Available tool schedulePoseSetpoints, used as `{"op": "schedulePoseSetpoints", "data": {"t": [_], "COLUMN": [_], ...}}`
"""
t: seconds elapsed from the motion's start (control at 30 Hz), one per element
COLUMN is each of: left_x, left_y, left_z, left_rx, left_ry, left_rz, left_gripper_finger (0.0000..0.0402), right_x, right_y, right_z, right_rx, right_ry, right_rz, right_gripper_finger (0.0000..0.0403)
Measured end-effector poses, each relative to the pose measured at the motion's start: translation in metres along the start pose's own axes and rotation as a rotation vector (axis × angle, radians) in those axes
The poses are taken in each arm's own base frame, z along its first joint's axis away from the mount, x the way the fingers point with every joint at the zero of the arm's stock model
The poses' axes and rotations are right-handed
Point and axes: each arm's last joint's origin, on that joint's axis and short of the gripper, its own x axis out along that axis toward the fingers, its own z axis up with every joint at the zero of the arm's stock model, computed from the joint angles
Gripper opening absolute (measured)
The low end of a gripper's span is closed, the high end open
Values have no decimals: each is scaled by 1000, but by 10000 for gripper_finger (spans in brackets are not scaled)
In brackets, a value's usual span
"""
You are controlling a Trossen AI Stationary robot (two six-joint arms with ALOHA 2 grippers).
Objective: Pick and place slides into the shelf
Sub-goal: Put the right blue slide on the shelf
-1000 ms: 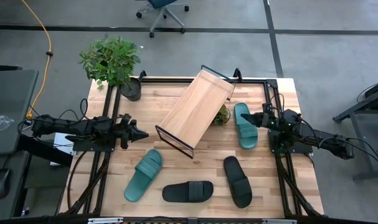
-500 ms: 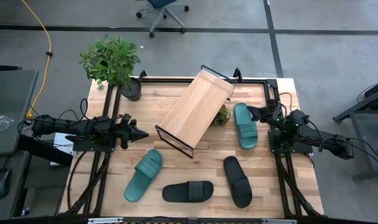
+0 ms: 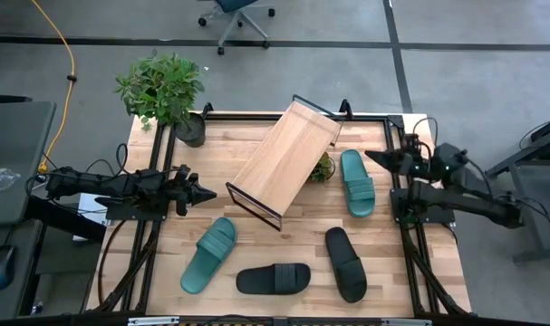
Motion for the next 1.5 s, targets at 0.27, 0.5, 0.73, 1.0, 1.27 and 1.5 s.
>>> {"op": "schedulePoseSetpoints", "data": {"t": [0.27, 0.5, 0.73, 1.0, 1.27, 1.5], "left_x": [0, 0, 0, 0, 0, 0], "left_y": [0, 0, 0, 0, 0, 0], "left_z": [0, 0, 0, -1, 0, -1], "left_rx": [0, 0, 0, 12, 25, 27], "left_ry": [0, 1, 12, 15, 14, 17], "left_rz": [0, 0, -10, -11, -12, -9], "left_gripper_finger": [1, 1, 1, 1, 1, 1], "right_x": [21, 40, 56, 63, 63, 68], "right_y": [38, 46, 31, -22, -45, -64], "right_z": [30, 54, 73, 74, 64, 54], "right_rx": [-195, -316, -342, -215, -234, -269], "right_ry": [182, 394, 618, 877, 1021, 1110], "right_rz": [-238, -542, -634, -576, -513, -481], "right_gripper_finger": [0, 1, 1, 1, 39, 124]}}
